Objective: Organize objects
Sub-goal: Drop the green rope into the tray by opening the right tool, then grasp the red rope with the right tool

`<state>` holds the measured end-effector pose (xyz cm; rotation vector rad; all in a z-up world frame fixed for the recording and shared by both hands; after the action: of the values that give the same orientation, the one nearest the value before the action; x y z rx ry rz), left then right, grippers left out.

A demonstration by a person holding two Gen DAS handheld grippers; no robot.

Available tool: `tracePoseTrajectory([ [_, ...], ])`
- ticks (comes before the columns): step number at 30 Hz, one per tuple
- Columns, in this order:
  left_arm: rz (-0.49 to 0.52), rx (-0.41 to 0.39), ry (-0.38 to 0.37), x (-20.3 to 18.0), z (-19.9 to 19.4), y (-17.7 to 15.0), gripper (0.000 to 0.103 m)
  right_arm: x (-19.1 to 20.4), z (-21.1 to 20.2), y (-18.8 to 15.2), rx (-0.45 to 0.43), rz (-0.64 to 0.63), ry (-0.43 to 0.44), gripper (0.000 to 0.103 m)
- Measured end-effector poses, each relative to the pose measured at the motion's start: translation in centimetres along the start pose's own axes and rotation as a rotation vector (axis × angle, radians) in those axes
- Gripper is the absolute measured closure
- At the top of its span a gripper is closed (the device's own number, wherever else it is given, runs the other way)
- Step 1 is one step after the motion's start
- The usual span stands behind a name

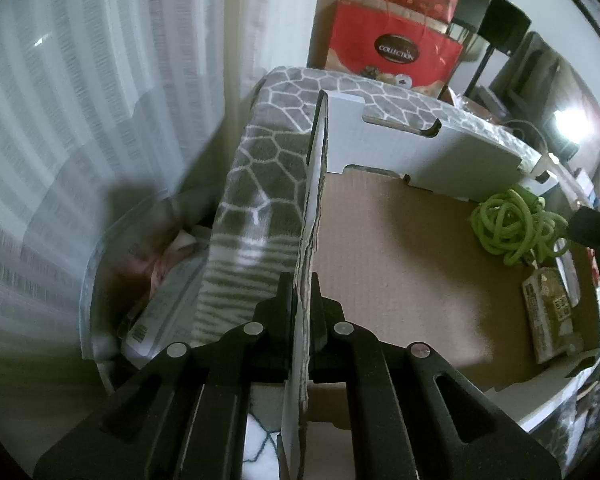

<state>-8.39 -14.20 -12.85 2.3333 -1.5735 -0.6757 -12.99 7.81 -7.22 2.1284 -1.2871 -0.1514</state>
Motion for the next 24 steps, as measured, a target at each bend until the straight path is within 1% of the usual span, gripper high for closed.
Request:
tracePoseTrajectory([
  [2, -0.001, 0.001, -0.002, 0.1, 0.0, 0.0, 0.099, -0.4, -1.4, -0.3, -0.014, -0.013, -0.003, 0.053],
  [6, 0.0, -0.001, 0.001, 0.1, 0.0, 0.0, 0.099, -2.5, -4.1, -1.3, -0.026, -0.037, -0.076, 0.053],
  [8, 0.0, 0.0, 0.0, 0.1, 0.1, 0.1, 0.099, -4.1, -5.2, -1.9, -0.014, -0.046, -0.099, 0.053],
  [13, 0.008, 0.0, 0.003, 0.1, 0.0, 0.1, 0.099, -9.2, -7.4, -3.9, 0.005, -0.008, -0.226, 0.053],
  [15, 0.013, 0.001, 0.01, 0.0, 0.0, 0.1, 0.099, -11.1, -7.6, -4.7, 0.022, -0.001, -0.275, 0.053],
  [18, 0.022, -0.001, 0.022, -0.4, 0.0, 0.1, 0.099, -14.2, -6.9, -6.0, 0.086, 0.007, -0.367, 0.053],
  [21, 0.035, 0.003, 0.019, -0.9, -0.1, -0.1, 0.099, -16.4, -6.2, -7.2, 0.102, 0.028, -0.388, 0.053],
  [24, 0.057, 0.01, 0.017, -1.7, -0.1, -0.4, 0.099, -17.3, -5.6, -8.0, 0.117, 0.028, -0.387, 0.053],
])
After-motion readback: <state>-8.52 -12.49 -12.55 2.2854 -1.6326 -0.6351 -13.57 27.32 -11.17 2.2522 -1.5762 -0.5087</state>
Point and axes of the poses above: each gripper's, at about its wrist camera, not at the fingertips, and z roughly the way its jaws point, x to its left, y to its top, the point moved 4 cm from there along z, roughly the way its jaws point, and after that the axes turned 14 degrees about -z, right-handed, at the moved point
